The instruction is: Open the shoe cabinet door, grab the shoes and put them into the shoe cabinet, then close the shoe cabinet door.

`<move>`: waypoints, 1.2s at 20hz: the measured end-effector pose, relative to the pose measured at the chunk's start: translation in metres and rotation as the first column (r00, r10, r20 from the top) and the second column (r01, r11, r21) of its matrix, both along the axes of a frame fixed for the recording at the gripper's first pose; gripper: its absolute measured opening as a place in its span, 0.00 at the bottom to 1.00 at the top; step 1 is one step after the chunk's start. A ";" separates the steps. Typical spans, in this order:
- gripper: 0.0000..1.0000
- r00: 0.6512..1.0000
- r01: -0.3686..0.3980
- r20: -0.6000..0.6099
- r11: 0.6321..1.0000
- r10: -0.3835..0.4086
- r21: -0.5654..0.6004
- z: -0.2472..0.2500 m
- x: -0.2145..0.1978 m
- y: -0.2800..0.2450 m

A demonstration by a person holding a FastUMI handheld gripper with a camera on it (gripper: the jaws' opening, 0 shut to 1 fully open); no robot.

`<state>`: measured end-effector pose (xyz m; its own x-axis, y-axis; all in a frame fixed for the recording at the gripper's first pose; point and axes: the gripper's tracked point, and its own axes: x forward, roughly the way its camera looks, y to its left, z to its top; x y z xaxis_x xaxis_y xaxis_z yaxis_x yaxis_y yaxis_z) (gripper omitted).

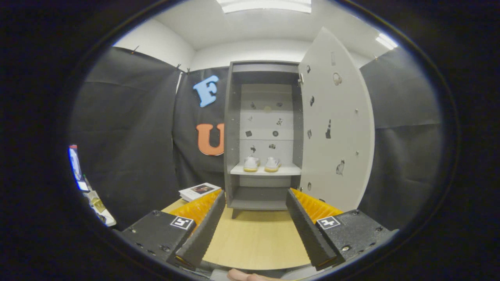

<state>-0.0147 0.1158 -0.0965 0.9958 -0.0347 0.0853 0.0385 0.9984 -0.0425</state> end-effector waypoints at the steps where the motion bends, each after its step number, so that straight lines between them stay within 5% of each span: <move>1: 0.99 1.000 -0.002 0.008 1.000 0.002 0.003 0.001 -0.006 -0.001; 4: 0.99 1.000 -0.020 0.023 1.000 0.019 0.018 0.008 -0.016 -0.008; 13: 0.99 0.982 0.144 0.114 0.986 -0.153 0.082 0.055 -0.028 -0.145; 24: 0.99 0.950 0.310 0.008 0.948 -0.311 0.072 0.073 0.014 -0.309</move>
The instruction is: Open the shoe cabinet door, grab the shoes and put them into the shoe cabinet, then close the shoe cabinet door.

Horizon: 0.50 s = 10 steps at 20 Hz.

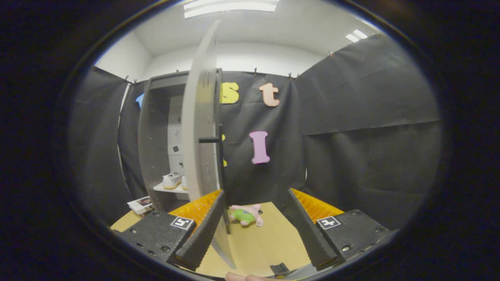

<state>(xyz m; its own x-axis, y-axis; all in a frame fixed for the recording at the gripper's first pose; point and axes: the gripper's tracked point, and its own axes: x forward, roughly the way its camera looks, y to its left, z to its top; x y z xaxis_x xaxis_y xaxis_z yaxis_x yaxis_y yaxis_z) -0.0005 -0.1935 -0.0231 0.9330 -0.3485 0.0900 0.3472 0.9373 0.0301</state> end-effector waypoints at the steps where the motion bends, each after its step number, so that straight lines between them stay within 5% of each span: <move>1: 1.00 1.000 0.022 0.007 1.000 -0.022 -0.012 0.006 0.007 -0.013; 7: 1.00 0.999 -0.016 0.027 1.000 0.017 -0.023 0.047 0.040 -0.052; 10: 1.00 0.994 -0.109 0.024 0.994 0.109 -0.015 0.061 0.051 -0.046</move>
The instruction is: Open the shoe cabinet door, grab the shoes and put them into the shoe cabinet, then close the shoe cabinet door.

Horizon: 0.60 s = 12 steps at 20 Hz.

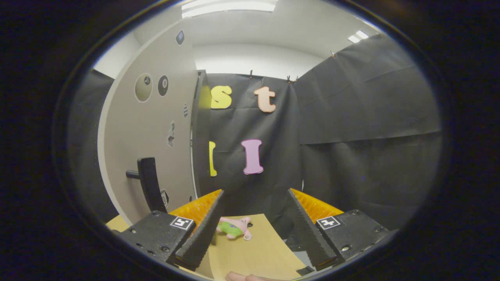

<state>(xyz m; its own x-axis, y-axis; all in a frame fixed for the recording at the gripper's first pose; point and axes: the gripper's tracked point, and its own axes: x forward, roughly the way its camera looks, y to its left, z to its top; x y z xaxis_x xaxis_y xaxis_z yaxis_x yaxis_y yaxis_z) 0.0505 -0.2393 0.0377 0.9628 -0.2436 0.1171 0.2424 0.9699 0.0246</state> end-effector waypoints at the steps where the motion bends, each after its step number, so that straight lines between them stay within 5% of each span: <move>1: 1.00 0.998 -0.055 -0.002 0.998 0.055 0.000 0.003 0.001 0.011; 3: 1.00 0.981 -0.193 -0.011 0.981 0.192 -0.035 0.008 0.002 0.042; 6: 0.95 0.974 -0.226 -0.034 0.971 0.224 -0.075 0.009 0.001 0.051; 12: 0.94 0.932 -0.345 -0.092 0.936 0.350 0.069 -0.007 0.003 0.095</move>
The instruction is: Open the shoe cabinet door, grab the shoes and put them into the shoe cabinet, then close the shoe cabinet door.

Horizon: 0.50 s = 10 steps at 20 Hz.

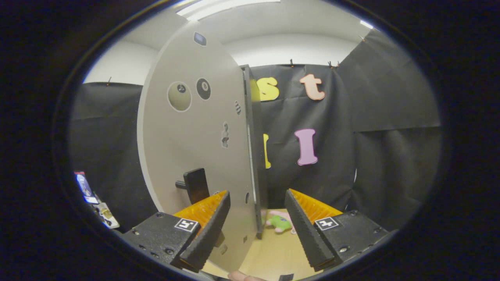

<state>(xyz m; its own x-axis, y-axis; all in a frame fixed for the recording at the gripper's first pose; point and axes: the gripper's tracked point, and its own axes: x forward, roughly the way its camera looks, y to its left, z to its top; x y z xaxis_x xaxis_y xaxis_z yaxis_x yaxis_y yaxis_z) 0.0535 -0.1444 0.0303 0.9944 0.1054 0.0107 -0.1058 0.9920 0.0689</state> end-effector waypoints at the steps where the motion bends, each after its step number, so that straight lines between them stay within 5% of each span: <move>1: 0.95 1.000 -0.006 -0.012 1.000 0.006 -0.003 -0.001 0.001 0.008; 10: 0.96 1.000 -0.003 -0.006 0.999 0.003 -0.051 0.001 0.015 0.081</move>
<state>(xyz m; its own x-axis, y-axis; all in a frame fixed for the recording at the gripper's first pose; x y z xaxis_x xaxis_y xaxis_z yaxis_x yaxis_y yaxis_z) 0.0683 -0.0635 0.0317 0.9941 0.1086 -0.0007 -0.1086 0.9939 0.0191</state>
